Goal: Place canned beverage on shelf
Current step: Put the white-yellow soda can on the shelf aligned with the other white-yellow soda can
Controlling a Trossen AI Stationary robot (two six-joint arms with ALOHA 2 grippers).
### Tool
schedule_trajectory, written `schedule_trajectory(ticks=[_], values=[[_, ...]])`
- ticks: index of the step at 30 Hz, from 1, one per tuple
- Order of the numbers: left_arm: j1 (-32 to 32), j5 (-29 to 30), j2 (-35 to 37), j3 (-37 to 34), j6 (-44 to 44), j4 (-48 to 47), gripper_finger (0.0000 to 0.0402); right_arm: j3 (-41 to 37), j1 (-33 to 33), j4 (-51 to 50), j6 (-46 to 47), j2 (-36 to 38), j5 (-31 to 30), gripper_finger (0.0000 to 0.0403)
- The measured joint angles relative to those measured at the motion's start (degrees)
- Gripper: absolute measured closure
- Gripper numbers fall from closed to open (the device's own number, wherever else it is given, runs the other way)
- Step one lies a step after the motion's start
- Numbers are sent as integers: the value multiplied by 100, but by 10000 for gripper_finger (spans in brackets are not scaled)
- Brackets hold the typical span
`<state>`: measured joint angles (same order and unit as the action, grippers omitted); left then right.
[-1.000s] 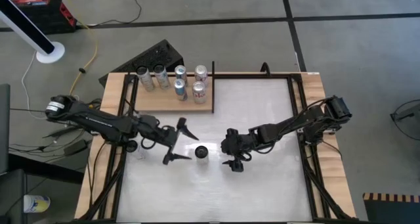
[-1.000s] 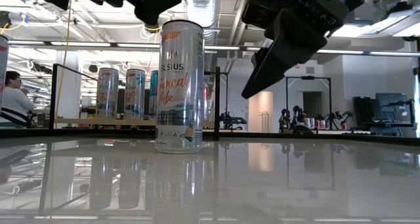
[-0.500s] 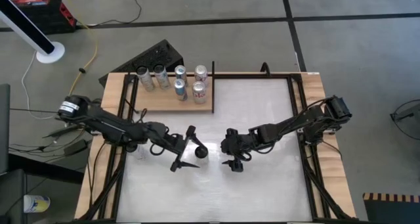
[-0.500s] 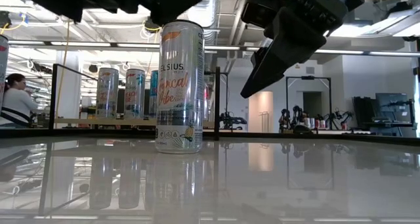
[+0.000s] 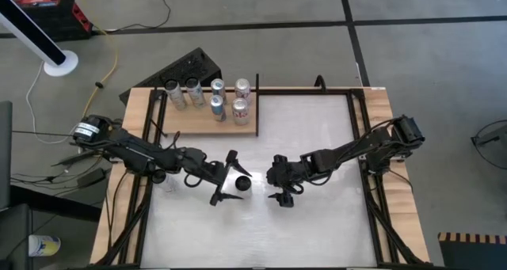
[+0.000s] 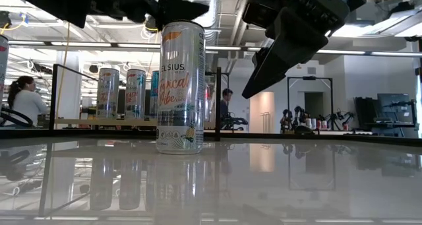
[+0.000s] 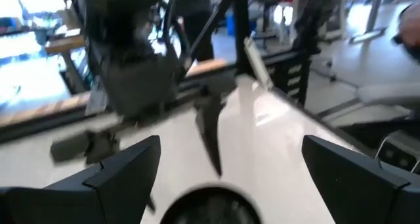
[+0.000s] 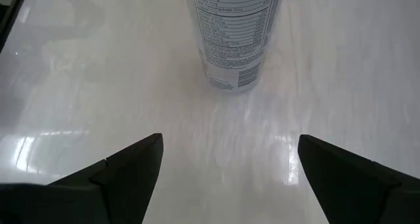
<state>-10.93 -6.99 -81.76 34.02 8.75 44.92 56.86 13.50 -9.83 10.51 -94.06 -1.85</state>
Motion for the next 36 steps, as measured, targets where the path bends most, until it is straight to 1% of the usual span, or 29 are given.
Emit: schedule_trajectory(ticks=[3,13,18,36], values=[[69,130,-12,-2,-28,-292,42,0,0,0,1,0,0,23],[97,130,-202,-11,-107,-361,42,2,-2,2,-5,0,2,23],[97,225,-280,-7,-107,-398,42,2,-2,9,-3,0,2,23],[97,233,-280,-7,-104,-565,42,4,-8,2,-26,0,4,23]])
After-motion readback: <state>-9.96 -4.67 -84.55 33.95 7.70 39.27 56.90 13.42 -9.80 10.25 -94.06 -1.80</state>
